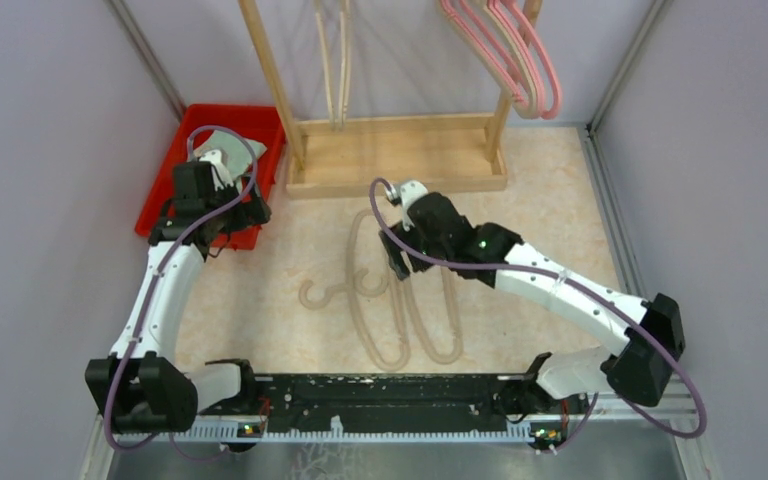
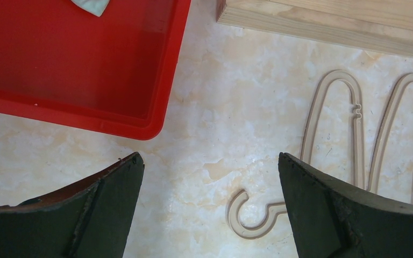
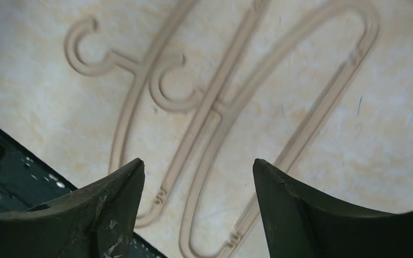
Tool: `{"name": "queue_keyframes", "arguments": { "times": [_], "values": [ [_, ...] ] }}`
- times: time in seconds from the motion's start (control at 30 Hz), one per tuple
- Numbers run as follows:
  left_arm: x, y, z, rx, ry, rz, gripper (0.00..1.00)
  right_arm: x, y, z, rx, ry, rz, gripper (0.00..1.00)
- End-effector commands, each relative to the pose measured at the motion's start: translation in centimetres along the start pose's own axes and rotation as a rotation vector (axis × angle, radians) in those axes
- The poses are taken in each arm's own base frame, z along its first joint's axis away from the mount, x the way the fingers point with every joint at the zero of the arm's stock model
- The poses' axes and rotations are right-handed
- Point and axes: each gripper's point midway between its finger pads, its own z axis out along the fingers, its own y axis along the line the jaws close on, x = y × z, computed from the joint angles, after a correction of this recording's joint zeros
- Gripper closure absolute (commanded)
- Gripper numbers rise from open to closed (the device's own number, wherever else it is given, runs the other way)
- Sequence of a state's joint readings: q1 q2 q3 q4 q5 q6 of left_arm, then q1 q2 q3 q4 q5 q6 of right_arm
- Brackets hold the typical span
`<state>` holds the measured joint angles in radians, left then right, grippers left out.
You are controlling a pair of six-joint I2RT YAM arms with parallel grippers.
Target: Organize the hangers
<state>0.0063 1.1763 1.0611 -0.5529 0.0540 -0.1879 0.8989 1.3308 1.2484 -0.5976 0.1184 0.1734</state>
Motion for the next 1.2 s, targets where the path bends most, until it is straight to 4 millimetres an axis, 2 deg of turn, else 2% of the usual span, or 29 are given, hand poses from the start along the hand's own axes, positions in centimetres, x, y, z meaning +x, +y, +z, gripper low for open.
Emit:
{"name": "queue_keyframes", "arguments": {
  "times": [0.0, 0.1, 0.2, 0.37, 0.5, 0.6, 0.77, 0.97, 1.03, 1.17],
  "values": [
    [-0.2, -0.4, 0.2, 0.016, -0.003, -0.017, 0.00, 3.9, -0.2, -0.7, 0.037, -0.006, 0.201, 0.29],
    [-0.1, -0.4, 0.5, 0.018, 0.001, -0.019, 0.00, 6.6, 1.1, 0.1, 0.042, 0.071, 0.161, 0.30],
    [0.1, -0.2, 0.8, 0.010, 0.010, -0.020, 0.00, 7.1, 3.8, 1.4, 0.021, 0.116, 0.087, 0.30],
    [-0.1, -0.3, 0.9, 0.013, 0.010, -0.028, 0.00, 8.8, 8.2, 5.5, -0.028, 0.190, 0.067, 0.32],
    [-0.4, -0.9, 0.8, 0.039, 0.010, -0.046, 0.00, 10.7, 10.3, 8.4, -0.065, 0.235, 0.094, 0.39],
    [-0.5, -1.1, 0.9, 0.051, 0.010, -0.052, 0.00, 12.7, 10.8, 10.2, -0.044, 0.291, 0.073, 0.39],
    [-0.6, -1.1, 1.0, 0.049, 0.015, -0.049, 0.00, 13.8, 12.0, 11.7, -0.062, 0.320, 0.064, 0.39],
    [0.0, -1.1, 1.2, 0.054, 0.031, -0.046, 0.00, 15.6, 12.4, 13.5, -0.044, 0.362, 0.068, 0.39],
    [0.2, -1.1, 1.2, 0.055, 0.033, -0.046, 0.00, 15.8, 12.6, 13.6, -0.045, 0.373, 0.069, 0.40],
    [0.1, -1.1, 1.1, 0.054, 0.030, -0.041, 0.00, 13.8, 13.0, 13.0, -0.031, 0.329, 0.075, 0.40]
  ]
}}
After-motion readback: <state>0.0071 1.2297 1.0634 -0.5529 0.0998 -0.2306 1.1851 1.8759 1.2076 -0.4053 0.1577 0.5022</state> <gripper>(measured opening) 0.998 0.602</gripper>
